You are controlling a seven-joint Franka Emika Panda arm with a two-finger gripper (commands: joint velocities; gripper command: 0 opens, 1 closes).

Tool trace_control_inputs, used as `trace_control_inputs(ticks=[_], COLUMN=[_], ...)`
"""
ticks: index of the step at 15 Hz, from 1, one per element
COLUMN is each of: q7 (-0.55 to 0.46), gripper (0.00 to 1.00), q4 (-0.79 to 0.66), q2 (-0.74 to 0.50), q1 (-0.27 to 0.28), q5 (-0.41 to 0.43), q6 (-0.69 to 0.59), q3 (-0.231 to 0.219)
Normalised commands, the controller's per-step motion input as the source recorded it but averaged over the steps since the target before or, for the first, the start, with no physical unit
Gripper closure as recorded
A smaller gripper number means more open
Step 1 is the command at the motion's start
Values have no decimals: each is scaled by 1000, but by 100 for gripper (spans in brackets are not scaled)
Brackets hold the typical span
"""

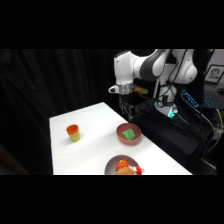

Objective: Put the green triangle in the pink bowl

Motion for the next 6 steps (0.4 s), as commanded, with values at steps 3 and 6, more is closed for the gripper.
trace_control_inputs(ticks=[3, 6], q7=[146, 269], gripper=[0, 0], q4=[43, 85], q2=[-410, -297], q1=[-99, -113], q5=[-180, -241], q6=[-282, -187], q3=[6, 72])
